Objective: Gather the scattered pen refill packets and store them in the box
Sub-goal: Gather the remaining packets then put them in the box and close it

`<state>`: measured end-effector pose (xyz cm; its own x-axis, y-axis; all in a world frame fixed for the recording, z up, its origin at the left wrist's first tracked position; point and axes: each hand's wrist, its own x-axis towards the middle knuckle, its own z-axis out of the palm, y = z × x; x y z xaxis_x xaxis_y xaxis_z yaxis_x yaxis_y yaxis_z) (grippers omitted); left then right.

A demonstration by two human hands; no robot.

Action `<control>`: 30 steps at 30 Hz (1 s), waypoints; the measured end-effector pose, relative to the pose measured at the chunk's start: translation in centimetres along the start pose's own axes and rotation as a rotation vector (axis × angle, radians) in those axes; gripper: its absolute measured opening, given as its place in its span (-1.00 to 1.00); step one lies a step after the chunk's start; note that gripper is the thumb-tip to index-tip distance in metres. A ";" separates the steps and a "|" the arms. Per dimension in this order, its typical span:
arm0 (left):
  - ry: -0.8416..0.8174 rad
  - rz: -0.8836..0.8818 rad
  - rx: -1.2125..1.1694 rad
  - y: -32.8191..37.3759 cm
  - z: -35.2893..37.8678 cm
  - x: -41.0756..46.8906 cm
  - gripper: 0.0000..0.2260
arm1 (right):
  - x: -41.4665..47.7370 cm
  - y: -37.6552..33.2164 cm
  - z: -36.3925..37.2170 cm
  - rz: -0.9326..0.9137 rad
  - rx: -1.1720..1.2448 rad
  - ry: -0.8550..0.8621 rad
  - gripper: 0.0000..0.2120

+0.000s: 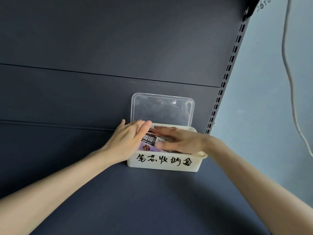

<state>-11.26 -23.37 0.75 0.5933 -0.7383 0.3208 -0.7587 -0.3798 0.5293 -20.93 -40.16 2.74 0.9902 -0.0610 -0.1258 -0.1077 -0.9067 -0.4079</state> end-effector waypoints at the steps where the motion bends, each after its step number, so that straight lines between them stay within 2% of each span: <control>1: -0.003 0.004 0.015 0.0 0.0 0.0 -0.54 | -0.2 -0.1 -0.2 -0.002 0.019 0.038 -0.37; 3: -0.049 -0.031 0.022 -0.4 0.0 0.3 -0.50 | -0.9 -0.2 -1.0 0.020 0.032 0.062 -0.37; 6: -0.239 -0.100 0.106 -0.9 -0.2 0.8 -0.43 | -1.6 0.2 -1.4 0.076 -0.001 -0.058 -0.48; 8: -0.301 -0.117 0.162 -1.0 -0.2 1.2 -0.41 | -1.6 0.1 -1.1 0.092 -0.031 -0.080 -0.52; 10: -0.243 -0.106 0.156 -1.0 -0.1 1.3 -0.43 | -1.6 0.1 -0.9 0.067 -0.007 -0.020 -0.54; 13: -0.034 -0.067 0.059 -1.2 -0.6 0.9 -0.52 | -2.5 -0.1 -1.1 0.058 0.061 0.085 -0.56; 15: -0.003 -0.039 0.008 -1.1 -1.3 0.6 -0.59 | -2.8 0.0 -1.2 0.073 0.032 0.131 -0.56; 17: -0.143 0.005 0.134 -1.1 -1.7 0.5 -0.62 | -2.8 0.1 -1.3 0.096 0.010 0.106 -0.56; 19: -0.328 0.029 0.301 -1.0 -1.7 0.5 -0.51 | -2.5 0.1 -1.0 0.108 0.036 0.063 -0.56; 25: -0.611 0.023 0.489 -0.6 -1.7 1.4 -0.35 | -1.6 0.0 -1.3 0.141 -0.020 -0.022 -0.64; 28: -0.684 -0.026 0.537 -0.3 -1.5 1.9 -0.29 | -1.2 -0.1 -1.8 0.157 -0.058 -0.045 -0.66; 30: -0.657 -0.038 0.540 -0.4 -1.5 2.1 -0.32 | -1.3 0.0 -1.8 0.167 -0.084 -0.040 -0.65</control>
<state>-9.35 -23.91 2.42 0.4707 -0.8300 -0.2993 -0.8649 -0.5011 0.0293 -22.06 -40.78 4.53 0.9546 -0.1986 -0.2222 -0.2610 -0.9170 -0.3017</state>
